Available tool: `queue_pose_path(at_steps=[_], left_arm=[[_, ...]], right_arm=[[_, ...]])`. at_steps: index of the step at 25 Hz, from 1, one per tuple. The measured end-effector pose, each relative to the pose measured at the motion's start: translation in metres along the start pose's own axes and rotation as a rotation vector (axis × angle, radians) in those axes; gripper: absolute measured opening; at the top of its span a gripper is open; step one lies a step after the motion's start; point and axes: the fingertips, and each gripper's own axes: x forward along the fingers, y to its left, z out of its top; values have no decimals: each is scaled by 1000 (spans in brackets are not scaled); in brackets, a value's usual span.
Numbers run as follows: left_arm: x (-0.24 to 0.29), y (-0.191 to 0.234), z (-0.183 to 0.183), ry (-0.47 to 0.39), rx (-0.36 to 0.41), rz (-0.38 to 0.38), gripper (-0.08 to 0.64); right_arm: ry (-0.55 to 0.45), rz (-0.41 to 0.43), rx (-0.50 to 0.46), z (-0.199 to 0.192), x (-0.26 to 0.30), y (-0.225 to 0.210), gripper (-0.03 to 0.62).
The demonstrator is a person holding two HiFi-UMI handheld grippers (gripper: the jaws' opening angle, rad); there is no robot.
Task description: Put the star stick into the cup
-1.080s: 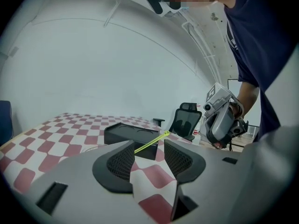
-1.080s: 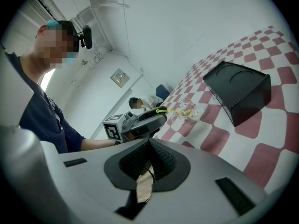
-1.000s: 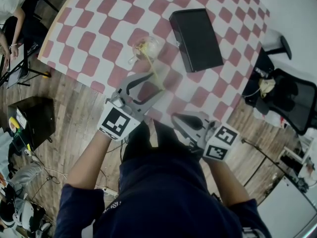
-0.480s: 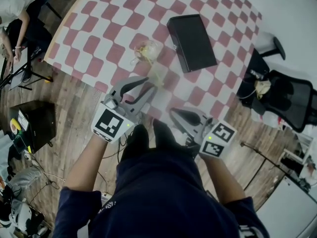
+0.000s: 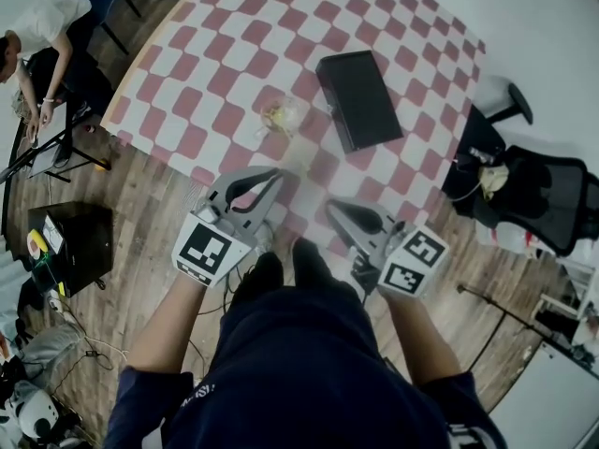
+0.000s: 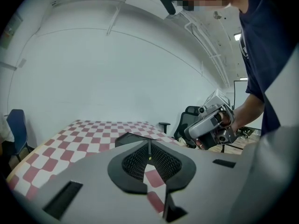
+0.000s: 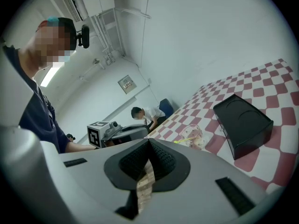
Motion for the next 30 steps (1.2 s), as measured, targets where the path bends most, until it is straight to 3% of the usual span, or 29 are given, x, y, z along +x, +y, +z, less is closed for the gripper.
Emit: queue_pose_path(at_steps=[8, 19, 30], left_arm=[[-10, -18, 15, -4, 33, -38, 34], [-17, -22, 18, 6, -57, -49, 32], [-12, -16, 18, 12, -71, -38, 32]], right_arm=[[-13, 6, -78, 16, 3, 10, 15], [-19, 11, -121, 26, 4, 16, 15], [-8, 9, -123, 29, 5, 9, 15]])
